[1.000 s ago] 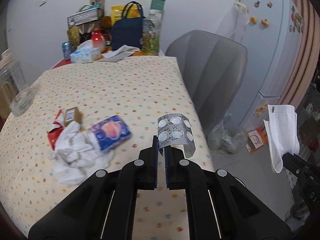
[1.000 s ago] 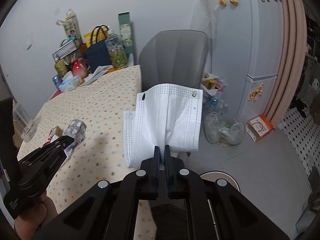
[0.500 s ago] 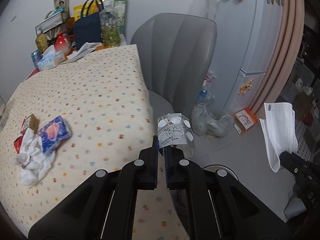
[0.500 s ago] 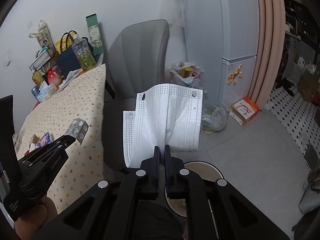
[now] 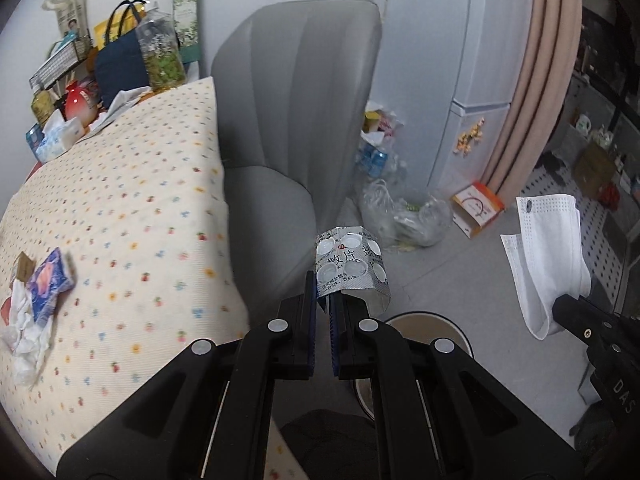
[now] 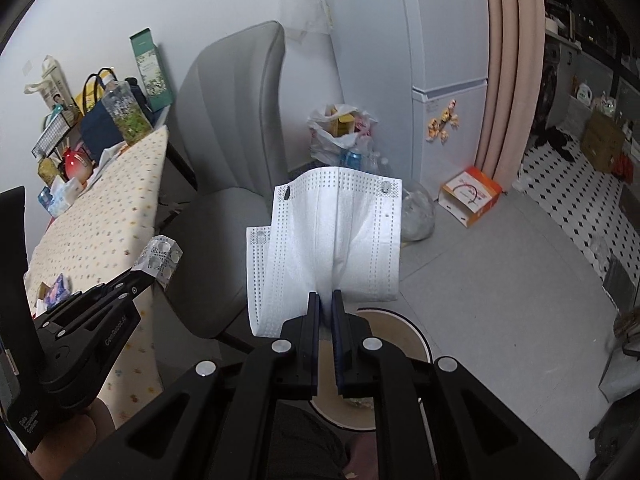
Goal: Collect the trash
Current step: 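Carry the mask and blister pack from the table over the floor bin, then open the right tool to drop the mask while the left tool opens to drop the blister pack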
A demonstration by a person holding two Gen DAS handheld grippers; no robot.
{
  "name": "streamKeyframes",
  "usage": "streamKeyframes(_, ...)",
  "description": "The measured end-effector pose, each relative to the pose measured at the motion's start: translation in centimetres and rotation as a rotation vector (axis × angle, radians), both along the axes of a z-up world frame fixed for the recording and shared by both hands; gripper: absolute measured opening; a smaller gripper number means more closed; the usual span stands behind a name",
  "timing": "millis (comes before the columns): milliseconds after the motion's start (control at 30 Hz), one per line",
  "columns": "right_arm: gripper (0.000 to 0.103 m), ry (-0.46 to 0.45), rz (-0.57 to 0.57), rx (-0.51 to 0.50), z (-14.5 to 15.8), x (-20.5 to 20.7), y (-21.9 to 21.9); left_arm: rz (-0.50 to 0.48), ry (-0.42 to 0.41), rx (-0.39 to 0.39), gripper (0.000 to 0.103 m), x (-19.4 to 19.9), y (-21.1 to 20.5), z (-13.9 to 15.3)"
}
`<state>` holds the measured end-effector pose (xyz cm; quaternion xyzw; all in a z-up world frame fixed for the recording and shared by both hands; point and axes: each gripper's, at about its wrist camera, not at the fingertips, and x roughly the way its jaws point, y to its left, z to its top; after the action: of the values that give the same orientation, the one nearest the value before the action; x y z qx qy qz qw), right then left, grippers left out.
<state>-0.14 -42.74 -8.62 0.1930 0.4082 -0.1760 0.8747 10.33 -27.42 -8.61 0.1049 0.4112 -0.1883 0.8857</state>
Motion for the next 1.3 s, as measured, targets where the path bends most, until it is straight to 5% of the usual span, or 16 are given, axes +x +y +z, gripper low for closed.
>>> streamKeyframes(100, 0.013, 0.018, -0.008, 0.010, -0.9, 0.0, -0.7, -0.010, 0.009, 0.014, 0.006, 0.0, -0.9, -0.5)
streamKeyframes(200, 0.037, 0.024, -0.021, 0.007, -1.4, -0.3, -1.3, -0.020, 0.010, 0.022, 0.006, 0.0, -1.6, -0.7)
streamKeyframes(567, 0.040, 0.037, -0.094, 0.031, -3.1, -2.9, -4.1, -0.074, 0.026, 0.054, 0.006, -1.1, -4.5, -1.9)
streamKeyframes(1000, 0.073, 0.014, -0.235, -0.017, -1.9, -8.0, -8.2, -0.234, 0.078, 0.060, 0.008, -4.6, -10.4, -3.2)
streamKeyframes(1033, 0.075, 0.014, -0.243, -0.021, -1.8, -8.1, -8.4, -0.258, 0.096, 0.066, 0.010, -4.9, -10.9, -3.4)
streamKeyframes(1067, 0.076, 0.015, -0.250, -0.023, -1.8, -8.2, -8.5, -0.269, 0.103, 0.072, 0.022, -5.1, -11.1, -3.6)
streamKeyframes(1100, 0.078, 0.014, -0.253, -0.024, -1.8, -8.3, -8.6, -0.275, 0.101, 0.071, 0.046, -5.4, -11.1, -3.6)
streamKeyframes(1167, 0.079, 0.011, -0.259, -0.027, -1.7, -8.2, -8.7, -0.269, 0.073, 0.046, 0.068, -5.4, -10.6, -3.0)
streamKeyframes(1300, 0.083, 0.006, -0.249, -0.032, -1.6, -7.8, -8.3, -0.221, 0.046, 0.032, 0.077, -4.6, -9.3, -1.8)
